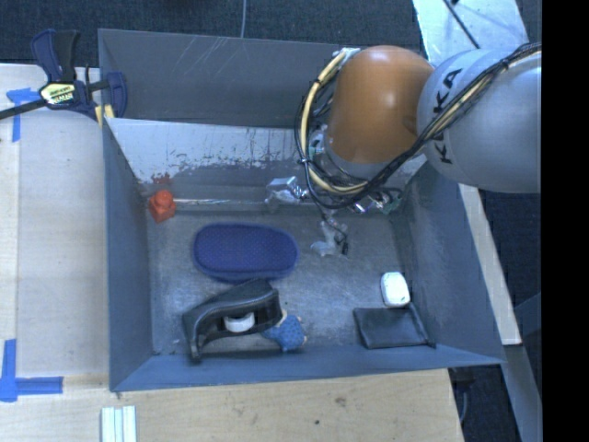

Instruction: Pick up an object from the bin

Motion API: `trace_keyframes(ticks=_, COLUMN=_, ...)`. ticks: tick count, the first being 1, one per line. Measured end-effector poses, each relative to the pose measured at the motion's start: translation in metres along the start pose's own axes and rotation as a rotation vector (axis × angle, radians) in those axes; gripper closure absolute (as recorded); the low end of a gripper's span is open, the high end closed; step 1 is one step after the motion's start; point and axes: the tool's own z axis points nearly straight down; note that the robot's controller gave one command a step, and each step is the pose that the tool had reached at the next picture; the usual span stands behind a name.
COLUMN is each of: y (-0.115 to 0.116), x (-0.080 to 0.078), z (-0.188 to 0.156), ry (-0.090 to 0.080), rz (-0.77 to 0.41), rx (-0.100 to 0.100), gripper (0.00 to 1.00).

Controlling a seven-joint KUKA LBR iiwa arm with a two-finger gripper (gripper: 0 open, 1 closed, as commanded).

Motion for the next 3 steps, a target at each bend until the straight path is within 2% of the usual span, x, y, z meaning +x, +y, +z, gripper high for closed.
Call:
trace_keyframes(ticks=1, y=0.024, x=0.033, z=0.007, ry=0.001, rz=-0.113, rx=0.002, gripper=0.0)
trace_keyframes(ticks=2, y=-0.006, x=0.005, z=0.059, ry=-0.007, rz=-0.432, rx=0.006, gripper=0.0)
trace_keyframes(ticks=3, y=-0.01, x=0.006, z=0.057, ry=-0.005, rz=-0.429, rx=0.012, gripper=1.0)
